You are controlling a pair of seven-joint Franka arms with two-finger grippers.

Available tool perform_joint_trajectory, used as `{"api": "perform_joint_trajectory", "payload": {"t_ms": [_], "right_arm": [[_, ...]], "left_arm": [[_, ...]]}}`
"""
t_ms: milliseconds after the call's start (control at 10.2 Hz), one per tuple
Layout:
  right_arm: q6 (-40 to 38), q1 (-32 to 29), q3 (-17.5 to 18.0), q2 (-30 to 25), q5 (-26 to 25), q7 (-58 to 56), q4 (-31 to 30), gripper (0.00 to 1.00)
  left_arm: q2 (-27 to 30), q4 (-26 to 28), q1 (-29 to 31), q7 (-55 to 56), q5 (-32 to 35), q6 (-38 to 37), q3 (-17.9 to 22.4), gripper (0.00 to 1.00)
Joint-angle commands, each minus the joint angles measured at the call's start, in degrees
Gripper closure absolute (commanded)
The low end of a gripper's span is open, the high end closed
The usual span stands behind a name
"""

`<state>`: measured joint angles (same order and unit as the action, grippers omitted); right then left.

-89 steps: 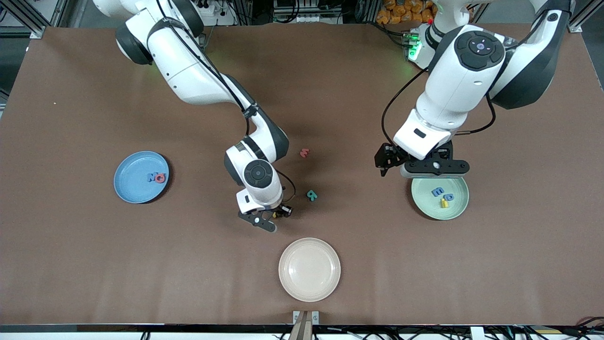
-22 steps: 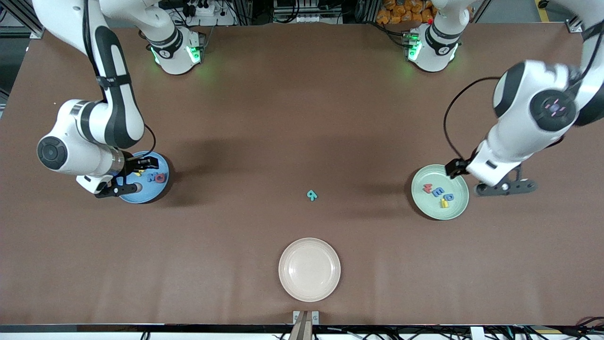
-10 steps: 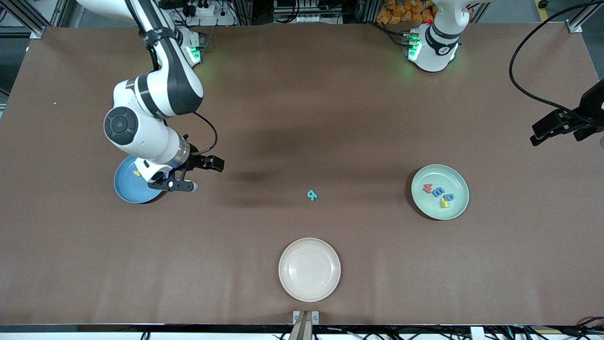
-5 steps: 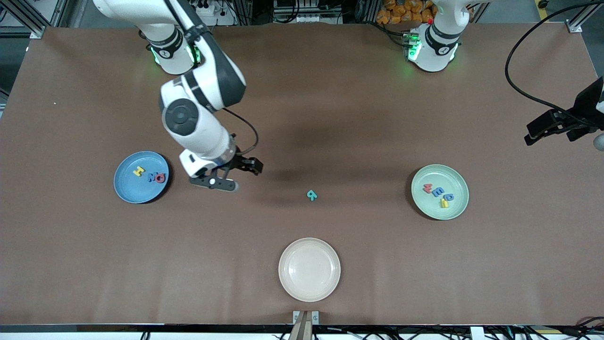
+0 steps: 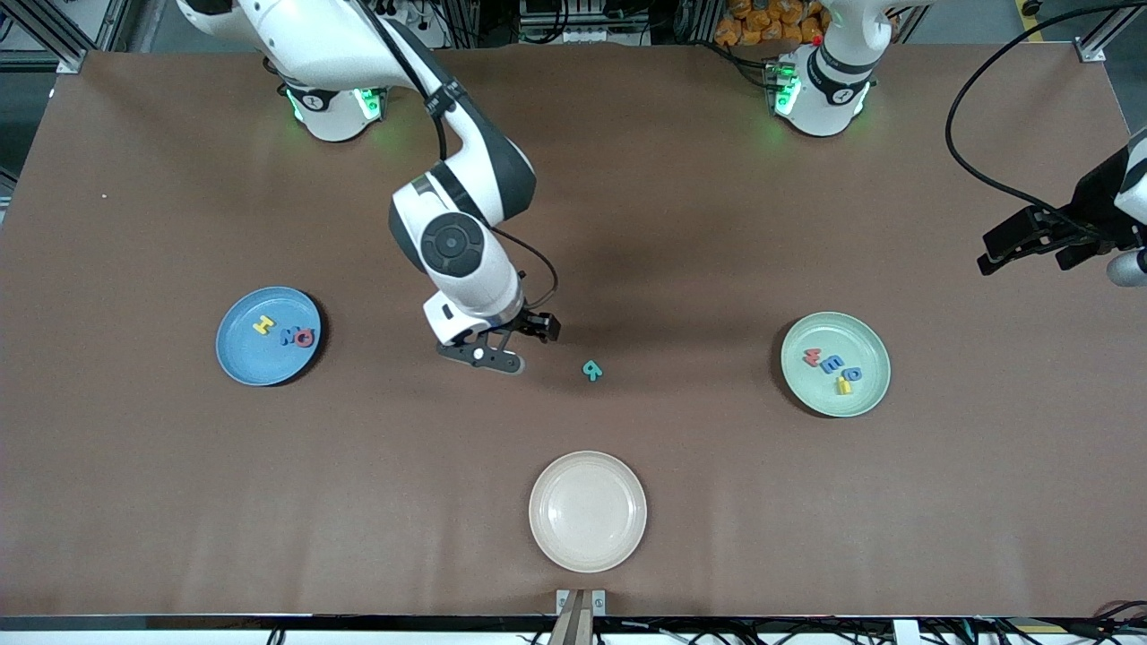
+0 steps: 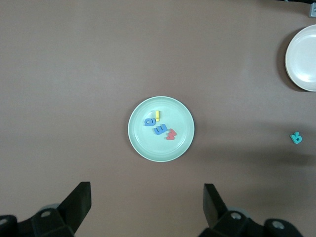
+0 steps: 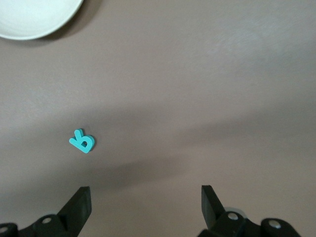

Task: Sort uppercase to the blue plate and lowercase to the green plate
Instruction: 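Move the right gripper over the teal b while the left gripper withdraws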

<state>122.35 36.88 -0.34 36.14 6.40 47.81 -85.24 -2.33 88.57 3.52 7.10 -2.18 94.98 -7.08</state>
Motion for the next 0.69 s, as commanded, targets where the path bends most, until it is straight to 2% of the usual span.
{"api": "perform_joint_trajectory", "payload": {"t_ms": [0, 294, 588], "right_arm": [[3.6, 1.1, 0.9, 4.1, -2.4, 3.2, 2.6, 0.01], [6.9, 1.8, 1.8, 6.7, -3.0, 3.2, 3.2, 0.01], [7.0, 2.6, 1.8, 12.0, -3.3, 2.8, 10.2, 0.02]], "left_arm": [[0.3, 0.0, 0.0, -0.2, -0.6, -1.2, -1.4, 0.0], [0.4, 0.0, 0.2, 0.8, -0.5, -2.5, -1.5, 0.0], [0.7, -0.2, 0.3, 1.1, -0.5, -4.0, -1.5, 0.0]]}}
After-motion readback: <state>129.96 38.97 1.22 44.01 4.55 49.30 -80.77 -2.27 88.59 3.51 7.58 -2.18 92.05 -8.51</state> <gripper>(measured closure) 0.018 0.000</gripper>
